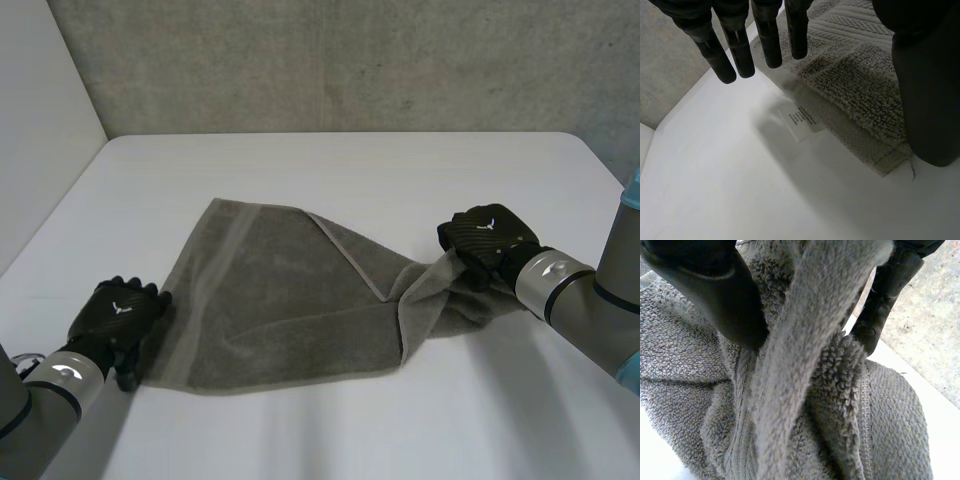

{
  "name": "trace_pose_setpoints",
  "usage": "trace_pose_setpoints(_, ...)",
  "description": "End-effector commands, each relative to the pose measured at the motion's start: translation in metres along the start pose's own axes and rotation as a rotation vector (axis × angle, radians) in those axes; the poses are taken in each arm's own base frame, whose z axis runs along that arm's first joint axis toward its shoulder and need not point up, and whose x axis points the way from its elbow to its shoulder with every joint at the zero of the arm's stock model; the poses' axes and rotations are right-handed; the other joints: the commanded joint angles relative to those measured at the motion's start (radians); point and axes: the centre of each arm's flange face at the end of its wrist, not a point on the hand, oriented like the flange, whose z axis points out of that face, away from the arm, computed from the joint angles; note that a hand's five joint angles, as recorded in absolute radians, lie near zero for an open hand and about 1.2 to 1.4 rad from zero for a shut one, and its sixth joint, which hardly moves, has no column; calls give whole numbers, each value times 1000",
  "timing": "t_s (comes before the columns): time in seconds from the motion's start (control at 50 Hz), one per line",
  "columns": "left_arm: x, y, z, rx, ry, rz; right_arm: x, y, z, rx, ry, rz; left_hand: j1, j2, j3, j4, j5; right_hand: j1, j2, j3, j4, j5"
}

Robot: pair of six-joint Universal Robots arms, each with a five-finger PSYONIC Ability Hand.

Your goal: Fold the towel.

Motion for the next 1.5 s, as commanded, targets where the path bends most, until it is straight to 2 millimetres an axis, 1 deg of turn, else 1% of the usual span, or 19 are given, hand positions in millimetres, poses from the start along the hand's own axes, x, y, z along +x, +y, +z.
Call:
trace_pose_setpoints(0.02,7,0,3,1,24,5,-1,0,0,-1,-2,0,-80,-76,-66,-84,-214,206,63,70,63,106)
trace_pose_setpoints(0.4,9,-12,8,56,1,36,-4,5,0,-10,-7,-16,-36,-32,-22,-40,-170,206,63,70,63,106)
trace_pose_setpoints(0.68,9,-17,14,76,5,44,-13,4,0,-7,-32,-29,143,147,157,140,9,206,63,70,63,106)
trace_pose_setpoints(0.94,11,-18,10,75,13,1,-13,7,2,-21,-20,-54,751,755,764,747,617,206,63,70,63,106)
trace_pose_setpoints(0.98,11,-19,9,78,11,-18,-9,6,2,-23,-5,-51,1013,1017,1027,1010,880,206,63,70,63,106)
trace_pose_setpoints(1.06,6,-24,7,95,-6,-21,-4,5,3,-19,11,-46,1015,1019,1028,1011,881,206,63,70,63,106)
trace_pose_setpoints(1.1,2,-28,5,107,-18,-18,-1,1,2,-9,21,-49,1015,1019,1028,1011,881,206,63,70,63,106)
trace_pose_setpoints(1.14,-11,-45,0,166,-69,-13,8,-15,-2,29,52,-61,1015,1019,1028,1011,881,206,63,70,63,106)
trace_pose_setpoints(1.16,-11,-46,0,166,-69,-13,8,-16,-2,29,53,-61,1015,1019,1028,1011,881,206,63,70,63,106)
trace_pose_setpoints(1.2,-31,-72,-11,263,-144,-48,23,-51,-20,105,105,-84,1015,1019,1028,1011,881,206,63,70,63,106)
trace_pose_setpoints(1.22,-32,-72,-11,263,-144,-49,23,-51,-21,105,105,-84,1015,1019,1028,1011,881,206,63,70,63,106)
trace_pose_setpoints(1.24,-45,-85,-19,315,-187,-99,31,-66,-34,123,129,-96,1015,1019,1028,1011,881,206,63,70,63,106)
trace_pose_setpoints(1.26,-45,-85,-19,316,-188,-100,31,-67,-34,123,129,-96,1015,1019,1028,1011,881,206,63,70,63,106)
trace_pose_setpoints(1.3,-76,-114,-35,433,-274,-238,48,-90,-58,104,158,-94,1015,1019,1028,1011,881,206,63,70,63,106)
trace_pose_setpoints(1.32,-77,-114,-35,434,-274,-238,48,-90,-59,103,158,-94,1015,1019,1028,1011,881,206,63,70,63,106)
trace_pose_setpoints(1.36,-96,-140,-56,500,-285,-349,63,-106,-79,67,166,-69,1015,1019,1028,1011,881,206,63,70,63,106)
trace_pose_setpoints(1.42,-101,-151,-66,506,-275,-383,71,-115,-90,59,188,-68,1015,1019,1028,1011,881,206,63,70,63,106)
trace_pose_setpoints(1.46,-105,-163,-78,473,-240,-417,80,-131,-107,72,219,-88,1015,1019,1028,1011,881,206,63,70,63,106)
trace_pose_setpoints(1.5,-103,-164,-80,443,-213,-427,81,-135,-111,75,221,-108,1015,1019,1028,1011,881,206,63,70,63,106)
